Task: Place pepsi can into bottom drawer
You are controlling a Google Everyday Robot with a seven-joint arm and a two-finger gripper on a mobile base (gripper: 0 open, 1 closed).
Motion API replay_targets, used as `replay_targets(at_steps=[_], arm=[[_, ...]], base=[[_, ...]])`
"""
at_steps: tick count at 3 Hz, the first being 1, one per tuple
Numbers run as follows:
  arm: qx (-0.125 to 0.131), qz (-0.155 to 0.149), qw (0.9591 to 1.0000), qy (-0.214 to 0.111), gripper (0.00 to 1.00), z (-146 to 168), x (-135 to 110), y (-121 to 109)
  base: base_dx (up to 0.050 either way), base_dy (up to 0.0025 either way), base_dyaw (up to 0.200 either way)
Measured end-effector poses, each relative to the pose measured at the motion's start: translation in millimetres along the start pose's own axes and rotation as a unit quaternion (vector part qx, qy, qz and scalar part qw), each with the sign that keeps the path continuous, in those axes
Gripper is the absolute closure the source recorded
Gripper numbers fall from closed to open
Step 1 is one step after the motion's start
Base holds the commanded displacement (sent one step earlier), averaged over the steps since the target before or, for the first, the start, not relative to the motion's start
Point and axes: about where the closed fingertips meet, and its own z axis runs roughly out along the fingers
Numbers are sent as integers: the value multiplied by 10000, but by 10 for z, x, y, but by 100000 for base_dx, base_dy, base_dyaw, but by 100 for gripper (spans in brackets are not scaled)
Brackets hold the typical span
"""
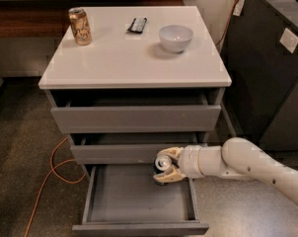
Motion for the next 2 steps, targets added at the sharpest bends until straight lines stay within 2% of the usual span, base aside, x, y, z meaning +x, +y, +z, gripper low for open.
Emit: replay_targets(at_steps=[1,2], arm=[[190,174,9997,10,100,140,426,-47],[189,174,9997,10,100,141,426,-47]], base=[[0,0,0],[0,0,0]])
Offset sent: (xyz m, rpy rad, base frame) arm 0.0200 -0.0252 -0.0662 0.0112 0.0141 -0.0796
